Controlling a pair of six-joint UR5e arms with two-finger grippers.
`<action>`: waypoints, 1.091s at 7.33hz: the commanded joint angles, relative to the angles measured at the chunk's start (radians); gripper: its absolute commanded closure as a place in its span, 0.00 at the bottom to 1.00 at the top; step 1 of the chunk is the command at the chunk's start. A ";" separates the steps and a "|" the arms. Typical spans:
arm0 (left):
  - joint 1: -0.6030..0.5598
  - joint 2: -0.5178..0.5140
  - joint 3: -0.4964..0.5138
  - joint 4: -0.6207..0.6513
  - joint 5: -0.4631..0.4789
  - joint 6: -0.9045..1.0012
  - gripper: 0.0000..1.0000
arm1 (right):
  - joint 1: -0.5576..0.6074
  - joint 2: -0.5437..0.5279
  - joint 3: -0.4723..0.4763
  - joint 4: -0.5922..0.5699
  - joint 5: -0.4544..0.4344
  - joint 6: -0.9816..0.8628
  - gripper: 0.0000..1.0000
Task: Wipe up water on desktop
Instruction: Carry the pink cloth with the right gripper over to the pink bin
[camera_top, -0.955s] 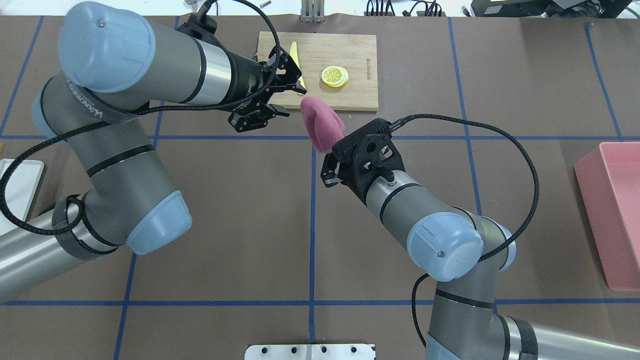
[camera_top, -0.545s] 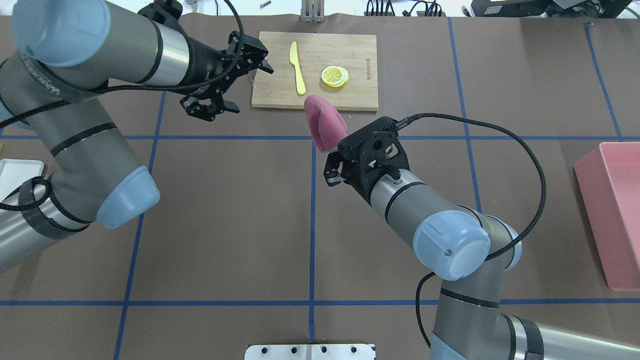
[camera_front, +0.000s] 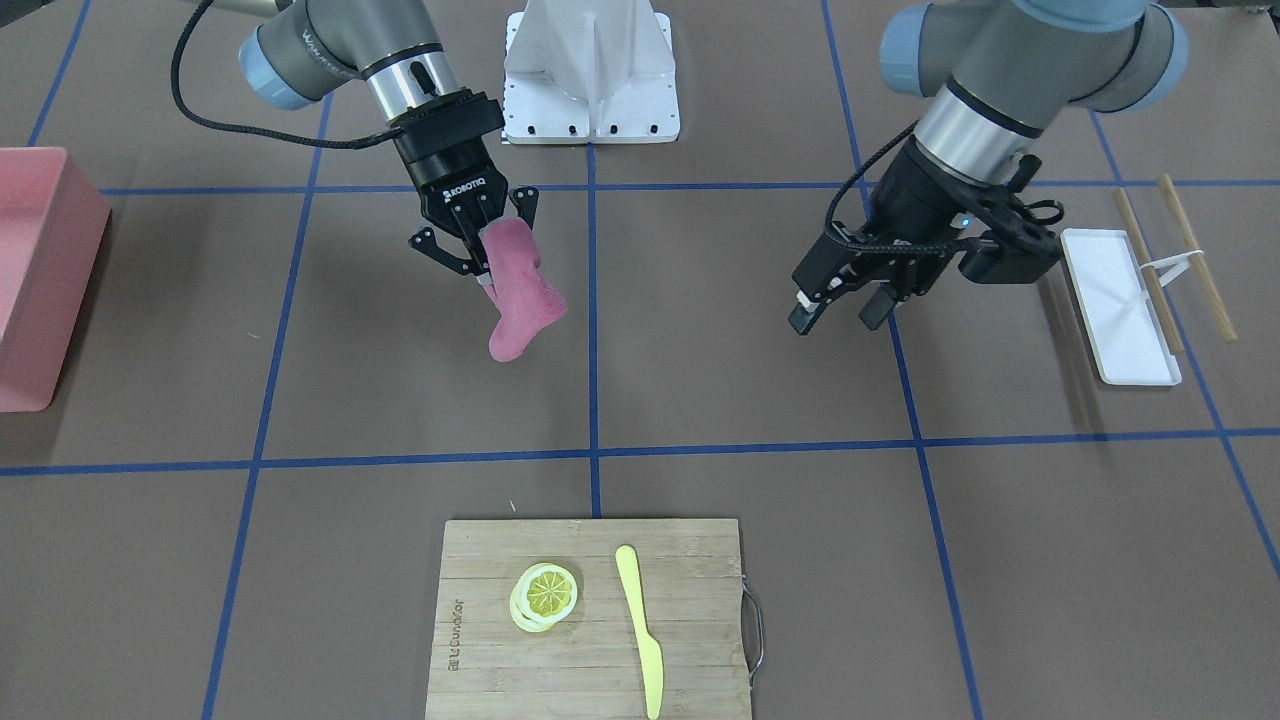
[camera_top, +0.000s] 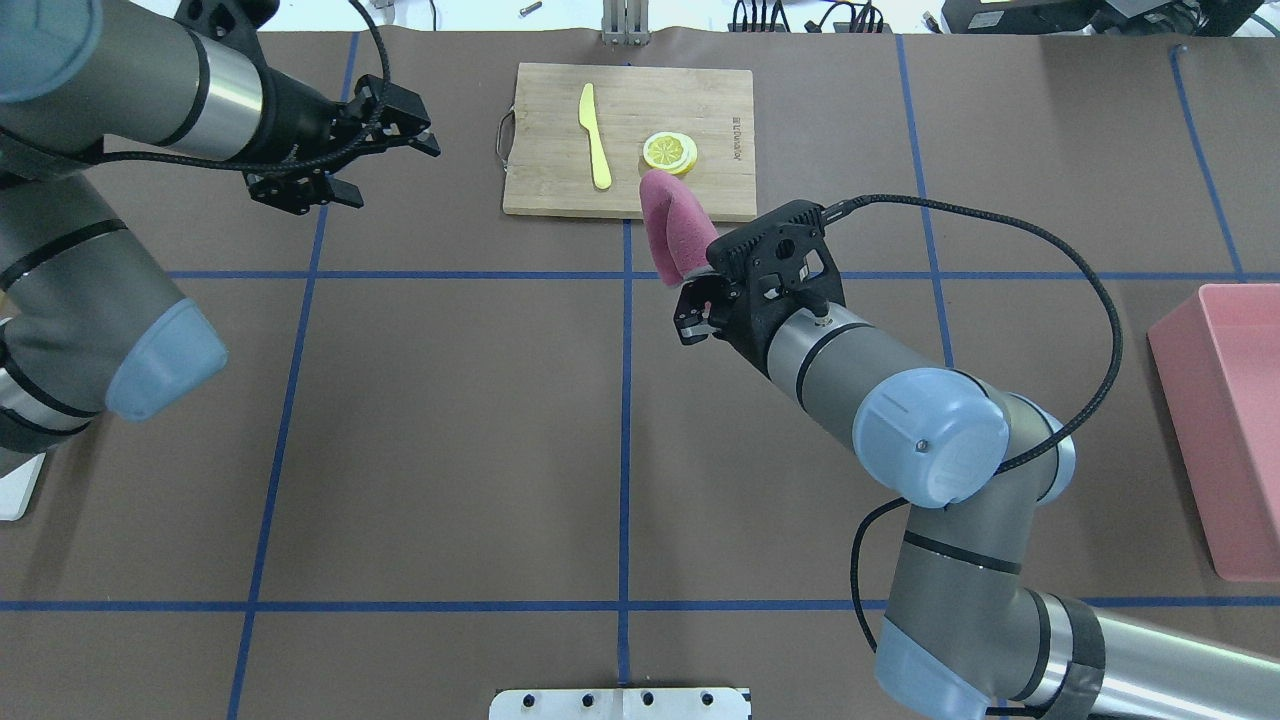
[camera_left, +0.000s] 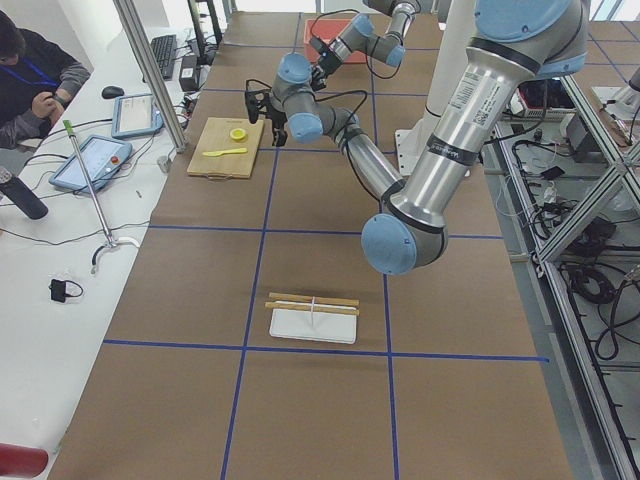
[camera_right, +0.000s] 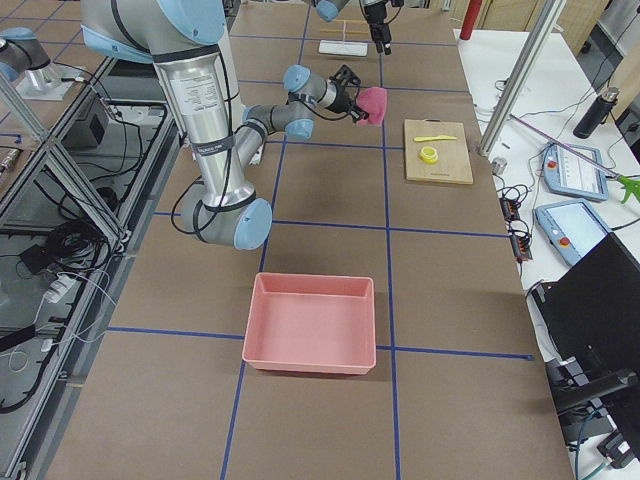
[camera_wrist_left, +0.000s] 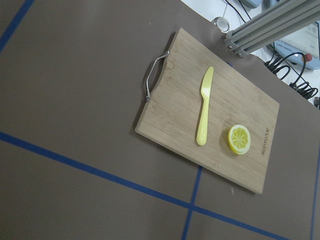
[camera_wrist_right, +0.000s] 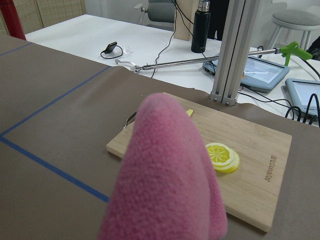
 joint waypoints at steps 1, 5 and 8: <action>-0.083 0.096 0.001 0.001 -0.001 0.370 0.01 | 0.087 -0.002 0.037 -0.108 0.096 0.001 1.00; -0.307 0.156 0.018 0.250 0.000 1.033 0.01 | 0.342 -0.008 0.100 -0.341 0.419 0.001 1.00; -0.501 0.184 0.154 0.344 -0.038 1.352 0.01 | 0.679 -0.154 0.093 -0.403 0.851 -0.024 1.00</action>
